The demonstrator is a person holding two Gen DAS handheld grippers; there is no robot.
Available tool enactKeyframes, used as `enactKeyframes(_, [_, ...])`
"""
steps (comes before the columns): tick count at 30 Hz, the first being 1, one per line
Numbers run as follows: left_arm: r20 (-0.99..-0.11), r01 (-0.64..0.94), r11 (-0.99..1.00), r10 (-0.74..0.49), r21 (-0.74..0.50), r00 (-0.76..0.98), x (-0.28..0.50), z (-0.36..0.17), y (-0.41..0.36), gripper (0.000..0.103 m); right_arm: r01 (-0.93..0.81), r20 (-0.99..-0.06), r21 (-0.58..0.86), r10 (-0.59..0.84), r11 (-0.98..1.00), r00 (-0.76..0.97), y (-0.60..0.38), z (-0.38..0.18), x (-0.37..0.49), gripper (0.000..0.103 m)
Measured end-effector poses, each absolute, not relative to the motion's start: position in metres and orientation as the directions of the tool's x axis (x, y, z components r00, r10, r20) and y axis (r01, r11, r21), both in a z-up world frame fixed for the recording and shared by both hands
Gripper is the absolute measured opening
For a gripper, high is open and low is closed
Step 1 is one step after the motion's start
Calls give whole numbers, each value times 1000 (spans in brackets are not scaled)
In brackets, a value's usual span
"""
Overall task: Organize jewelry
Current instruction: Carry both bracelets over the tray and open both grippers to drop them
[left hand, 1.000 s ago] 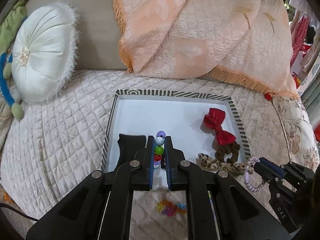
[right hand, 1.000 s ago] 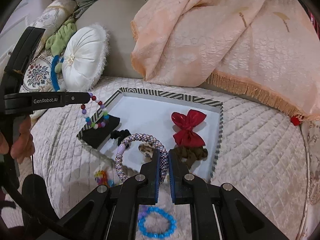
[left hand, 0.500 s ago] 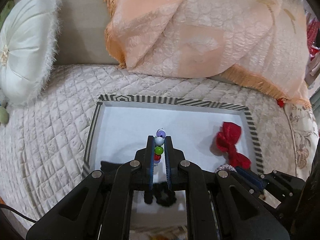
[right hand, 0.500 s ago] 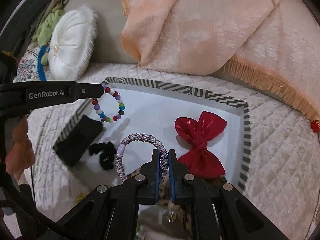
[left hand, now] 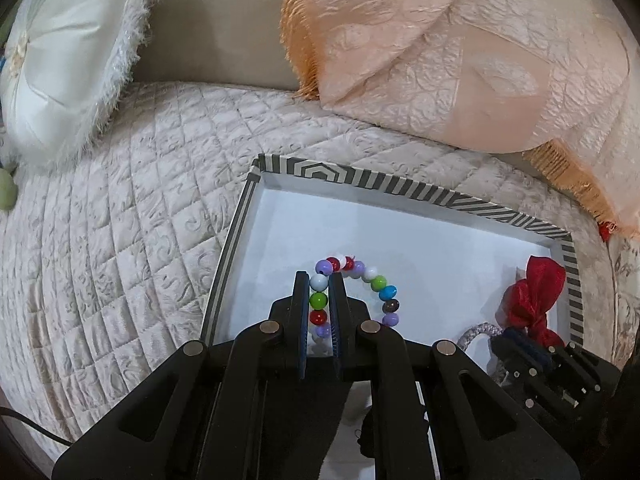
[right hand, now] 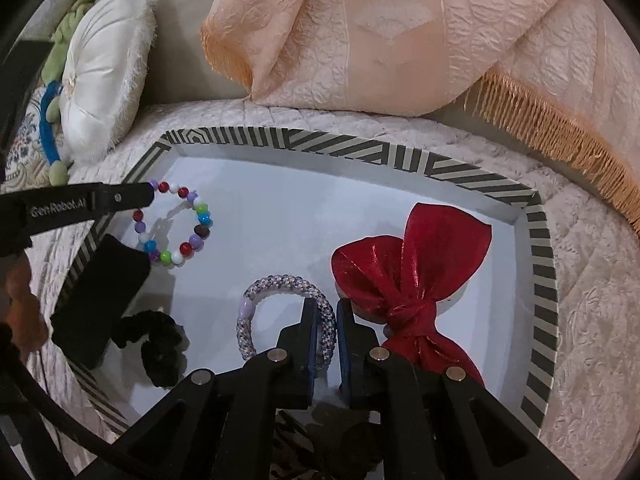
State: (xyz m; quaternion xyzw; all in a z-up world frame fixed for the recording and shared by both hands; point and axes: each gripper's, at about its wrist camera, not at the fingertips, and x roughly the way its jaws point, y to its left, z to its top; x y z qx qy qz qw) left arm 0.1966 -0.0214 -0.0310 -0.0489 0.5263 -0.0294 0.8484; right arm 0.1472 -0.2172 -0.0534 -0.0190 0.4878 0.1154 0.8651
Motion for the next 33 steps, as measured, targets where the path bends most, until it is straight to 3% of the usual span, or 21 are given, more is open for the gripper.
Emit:
enactKeyframes(4, [-893, -6, 993, -104, -119, 437, 196, -32, -21, 11, -225, -837, 87, 193, 970, 512, -217, -48, 141, 11])
enactKeyframes(5, [-895, -5, 994, -99, -112, 435, 195, -33, -22, 12, -223, -833, 89, 195, 971, 517, -219, -47, 139, 17])
enactKeyframes(6, [-897, -6, 994, -96, -109, 431, 195, -34, -23, 20, -221, -830, 93, 198, 971, 522, -220, -45, 137, 27])
enactKeyframes(7, [-899, -7, 994, -95, -109, 427, 194, -34, -23, 31, -220, -827, 99, 203, 971, 524, -221, -43, 136, 32])
enactKeyframes(9, [-896, -9, 993, -105, -121, 431, 189, -32, -23, 38, -222, -823, 114, 218, 968, 525, -222, -40, 132, 33])
enactKeyframes(33, [-811, 4, 1000, -21, -22, 584, 77, 29, -32, 38, -174, -747, 170, 242, 970, 620, -231, 15, 31, 37])
